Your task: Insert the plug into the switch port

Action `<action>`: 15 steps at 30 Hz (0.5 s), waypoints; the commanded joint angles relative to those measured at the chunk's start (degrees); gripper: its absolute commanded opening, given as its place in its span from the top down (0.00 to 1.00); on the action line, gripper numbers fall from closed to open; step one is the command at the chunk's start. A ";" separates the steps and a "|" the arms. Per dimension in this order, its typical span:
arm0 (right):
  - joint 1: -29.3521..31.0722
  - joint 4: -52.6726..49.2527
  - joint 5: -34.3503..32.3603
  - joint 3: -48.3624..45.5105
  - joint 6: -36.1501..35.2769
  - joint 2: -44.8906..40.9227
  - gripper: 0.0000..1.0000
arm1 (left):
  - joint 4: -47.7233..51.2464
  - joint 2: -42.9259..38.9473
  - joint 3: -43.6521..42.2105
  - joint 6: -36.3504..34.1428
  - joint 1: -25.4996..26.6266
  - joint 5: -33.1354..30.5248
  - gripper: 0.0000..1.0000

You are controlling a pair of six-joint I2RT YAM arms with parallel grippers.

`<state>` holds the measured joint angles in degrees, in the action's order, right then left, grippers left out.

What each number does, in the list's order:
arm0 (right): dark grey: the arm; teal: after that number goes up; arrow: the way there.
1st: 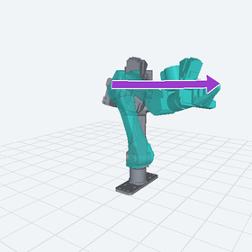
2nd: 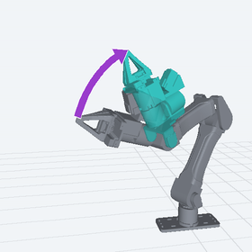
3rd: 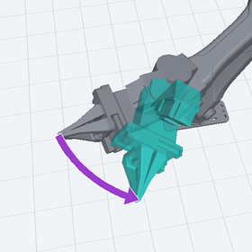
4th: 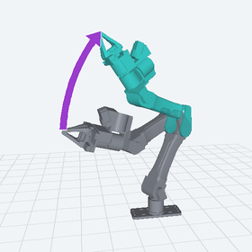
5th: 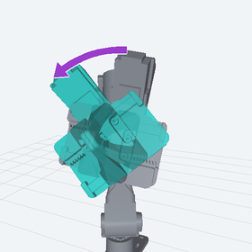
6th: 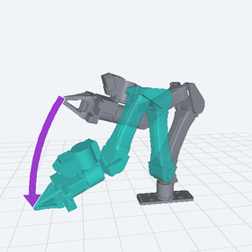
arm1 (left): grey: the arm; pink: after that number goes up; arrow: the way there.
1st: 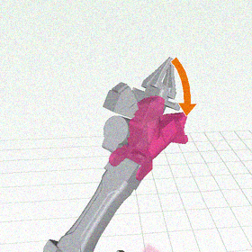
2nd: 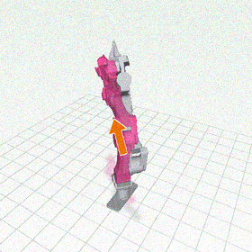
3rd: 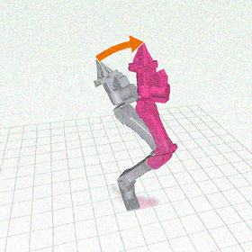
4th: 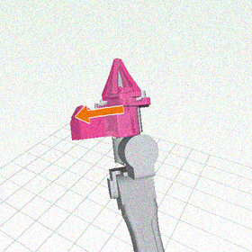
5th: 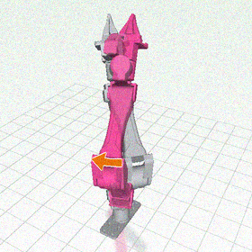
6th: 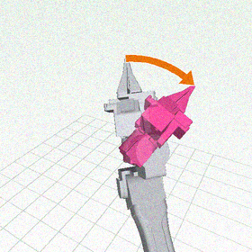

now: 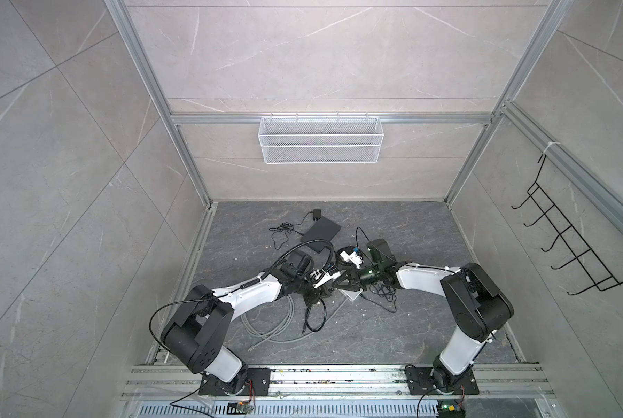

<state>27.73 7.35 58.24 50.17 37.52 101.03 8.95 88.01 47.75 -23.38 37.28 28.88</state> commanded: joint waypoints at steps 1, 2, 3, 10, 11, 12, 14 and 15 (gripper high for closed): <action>0.00 -2.41 0.29 1.38 -1.87 1.71 0.95 | -1.01 -0.26 0.43 -0.29 -0.36 0.60 0.90; -0.44 -3.03 0.06 1.75 -2.52 1.69 0.92 | -0.67 0.18 0.80 -0.26 -0.36 0.35 0.90; -1.09 -3.80 -0.24 2.08 -3.14 1.59 0.90 | -0.49 0.97 1.06 -0.09 -0.36 -0.09 0.90; -6.56 -19.48 -14.41 8.44 -16.23 -1.97 0.77 | 3.26 9.36 6.72 5.41 -0.45 -7.38 0.89; -6.71 -20.04 -17.03 8.83 -17.20 -2.38 0.76 | 5.13 11.06 8.56 6.16 -0.41 -8.20 0.89; -6.99 -20.01 -19.00 8.86 -17.60 -2.59 0.75 | 6.76 12.50 10.23 6.72 -0.35 -9.14 0.89; -7.19 -20.04 -23.98 8.79 -18.81 -2.86 0.73 | 9.78 15.04 13.42 7.63 -0.32 -10.16 0.89; -7.22 -19.99 -25.99 8.74 -19.69 -2.74 0.72 | 10.83 15.90 14.46 8.09 -0.23 -10.40 0.89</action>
<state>20.29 -8.01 41.56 57.95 23.33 99.61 14.87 102.48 58.22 -18.00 37.08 21.02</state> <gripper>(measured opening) 0.275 0.145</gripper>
